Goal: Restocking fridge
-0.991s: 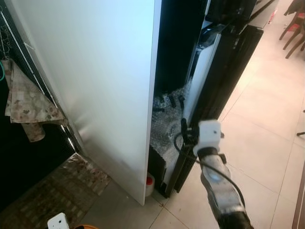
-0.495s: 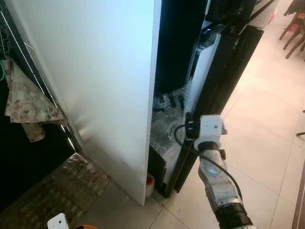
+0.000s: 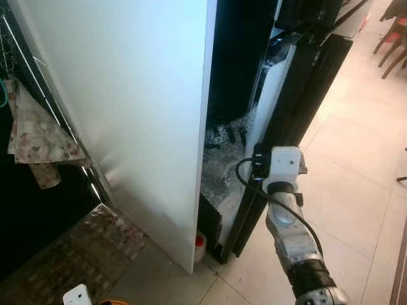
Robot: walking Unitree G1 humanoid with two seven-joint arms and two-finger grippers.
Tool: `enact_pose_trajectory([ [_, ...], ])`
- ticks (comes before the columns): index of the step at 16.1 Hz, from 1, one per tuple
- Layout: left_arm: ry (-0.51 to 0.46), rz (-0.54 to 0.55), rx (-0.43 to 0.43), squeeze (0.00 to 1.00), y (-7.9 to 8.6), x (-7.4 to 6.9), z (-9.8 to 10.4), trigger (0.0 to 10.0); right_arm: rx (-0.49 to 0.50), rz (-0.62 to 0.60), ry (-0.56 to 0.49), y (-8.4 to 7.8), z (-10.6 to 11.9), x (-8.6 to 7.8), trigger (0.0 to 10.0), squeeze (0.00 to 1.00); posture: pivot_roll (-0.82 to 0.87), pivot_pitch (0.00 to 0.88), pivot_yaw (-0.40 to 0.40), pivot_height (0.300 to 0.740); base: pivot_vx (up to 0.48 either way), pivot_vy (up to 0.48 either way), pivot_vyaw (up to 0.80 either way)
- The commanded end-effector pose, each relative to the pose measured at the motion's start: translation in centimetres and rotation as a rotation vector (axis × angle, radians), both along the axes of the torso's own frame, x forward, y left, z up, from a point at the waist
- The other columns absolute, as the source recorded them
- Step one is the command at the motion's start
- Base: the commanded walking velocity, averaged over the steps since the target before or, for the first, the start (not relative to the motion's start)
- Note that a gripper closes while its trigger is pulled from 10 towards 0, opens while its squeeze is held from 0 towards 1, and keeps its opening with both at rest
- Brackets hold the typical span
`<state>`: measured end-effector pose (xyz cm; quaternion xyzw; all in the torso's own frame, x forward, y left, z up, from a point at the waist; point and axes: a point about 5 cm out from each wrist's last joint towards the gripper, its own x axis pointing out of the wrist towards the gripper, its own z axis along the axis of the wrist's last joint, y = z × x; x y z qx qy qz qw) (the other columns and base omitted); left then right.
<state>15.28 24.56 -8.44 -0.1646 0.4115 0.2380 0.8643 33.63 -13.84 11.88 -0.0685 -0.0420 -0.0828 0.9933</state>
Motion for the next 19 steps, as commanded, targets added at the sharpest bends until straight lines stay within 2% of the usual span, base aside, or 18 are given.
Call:
enact_pose_trajectory([
  [1, 0.066, -0.017, -0.038, 0.00, -1.1, -1.5, -0.9, 10.0, 0.029, -0.032, -0.005, -0.8, 0.3, 0.4, 10.0, 0.00, 0.07, 0.000, -0.055, 0.740, 0.000, 0.000, 0.00],
  [4, 0.061, -0.020, -0.040, 0.00, -1.3, -1.3, -0.9, 10.0, 0.022, -0.096, -0.027, -1.9, 0.6, 0.4, 10.0, 0.00, 0.07, 0.000, -0.054, 0.740, 0.000, 0.000, 0.00],
  [11, 0.066, -0.036, -0.043, 0.00, -1.7, -1.4, -1.0, 10.0, -0.040, -0.260, -0.016, -5.8, -0.6, -1.8, 10.0, 0.00, 0.05, 0.000, -0.055, 0.740, 0.000, 0.000, 0.00],
  [14, 0.072, -0.035, -0.047, 0.00, -1.9, -1.7, -1.2, 10.0, -0.044, -0.300, 0.002, -6.9, -1.0, -2.2, 10.0, 0.00, 0.06, 0.000, -0.058, 0.740, 0.000, 0.000, 0.00],
  [16, 0.080, -0.036, -0.053, 0.00, -2.3, -2.1, -1.4, 10.0, 0.015, -0.356, 0.053, -8.1, -2.2, -2.7, 10.0, 0.00, 0.05, 0.000, -0.058, 0.740, 0.000, 0.000, 0.00],
  [18, 0.087, -0.039, -0.059, 0.00, -2.7, -2.4, -1.6, 10.0, 0.117, -0.430, 0.174, -9.3, -4.8, -3.6, 10.0, 0.00, 0.05, 0.000, -0.059, 0.740, 0.000, 0.000, 0.00],
  [19, 0.086, -0.039, -0.060, 0.00, -2.7, -2.4, -1.6, 10.0, 0.134, -0.446, 0.192, -9.6, -5.2, -3.8, 10.0, 0.00, 0.06, 0.000, -0.061, 0.740, 0.000, 0.000, 0.00],
])
